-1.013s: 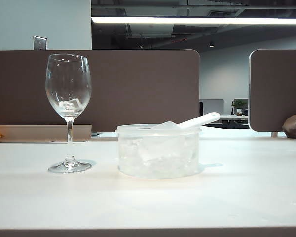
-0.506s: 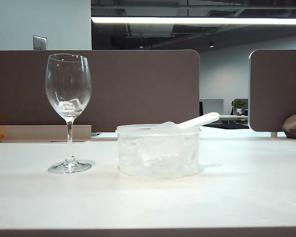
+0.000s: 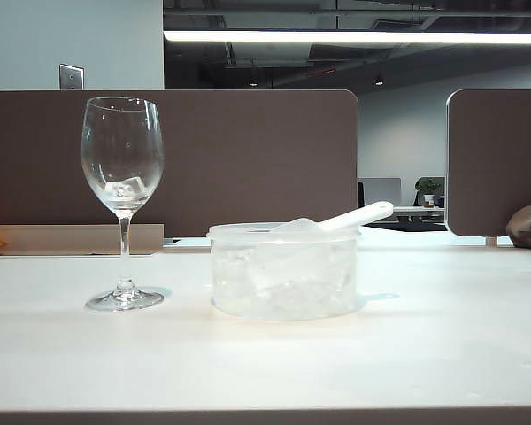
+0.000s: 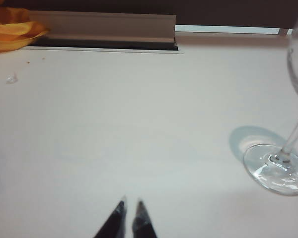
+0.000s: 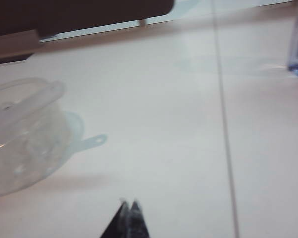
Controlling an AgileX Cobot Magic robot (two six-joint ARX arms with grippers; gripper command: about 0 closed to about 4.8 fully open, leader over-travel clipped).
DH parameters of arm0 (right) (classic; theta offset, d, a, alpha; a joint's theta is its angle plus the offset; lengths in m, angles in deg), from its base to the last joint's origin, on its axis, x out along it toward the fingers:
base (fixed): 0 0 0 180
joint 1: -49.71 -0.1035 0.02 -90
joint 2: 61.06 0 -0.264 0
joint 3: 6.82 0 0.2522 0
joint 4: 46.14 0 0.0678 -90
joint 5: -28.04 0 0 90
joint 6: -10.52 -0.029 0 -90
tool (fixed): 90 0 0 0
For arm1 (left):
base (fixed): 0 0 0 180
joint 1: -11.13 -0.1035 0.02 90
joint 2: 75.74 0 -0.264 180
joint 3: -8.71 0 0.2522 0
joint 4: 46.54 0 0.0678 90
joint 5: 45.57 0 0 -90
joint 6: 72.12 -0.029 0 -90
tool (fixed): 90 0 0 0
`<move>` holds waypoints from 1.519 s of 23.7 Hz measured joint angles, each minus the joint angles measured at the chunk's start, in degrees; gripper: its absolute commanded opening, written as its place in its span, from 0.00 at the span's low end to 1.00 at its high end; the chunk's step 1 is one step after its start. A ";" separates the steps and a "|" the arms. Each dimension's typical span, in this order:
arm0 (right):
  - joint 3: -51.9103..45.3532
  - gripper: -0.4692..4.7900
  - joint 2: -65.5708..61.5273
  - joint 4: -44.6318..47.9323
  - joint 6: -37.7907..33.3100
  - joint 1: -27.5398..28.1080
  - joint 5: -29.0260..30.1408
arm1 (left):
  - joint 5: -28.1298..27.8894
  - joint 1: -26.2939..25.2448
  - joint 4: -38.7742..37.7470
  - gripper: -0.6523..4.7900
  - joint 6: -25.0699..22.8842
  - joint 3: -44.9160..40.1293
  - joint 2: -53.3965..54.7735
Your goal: Pick up an ice shovel filled with ice cubes and pour the ice from the shovel into the glass.
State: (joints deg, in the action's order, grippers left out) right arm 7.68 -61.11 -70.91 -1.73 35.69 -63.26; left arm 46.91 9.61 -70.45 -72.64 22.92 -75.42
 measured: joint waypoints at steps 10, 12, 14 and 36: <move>-0.02 0.09 0.00 0.00 7.98 5.64 -0.13 | 0.00 -0.02 0.00 0.17 0.00 0.00 0.00; -0.02 0.09 0.00 0.00 8.98 5.64 -0.13 | 0.00 -0.02 0.00 0.17 0.00 0.00 0.00; -0.02 0.09 0.00 0.00 9.33 5.70 -0.24 | 0.00 -0.02 0.00 0.17 0.00 0.00 0.00; -0.31 0.09 0.00 0.70 8.90 13.90 -0.11 | 0.00 -0.02 0.00 0.17 0.00 0.00 -0.02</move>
State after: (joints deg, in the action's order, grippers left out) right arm 7.37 -61.11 -70.21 7.16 49.59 -63.37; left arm 46.91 9.59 -70.45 -72.64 22.92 -75.44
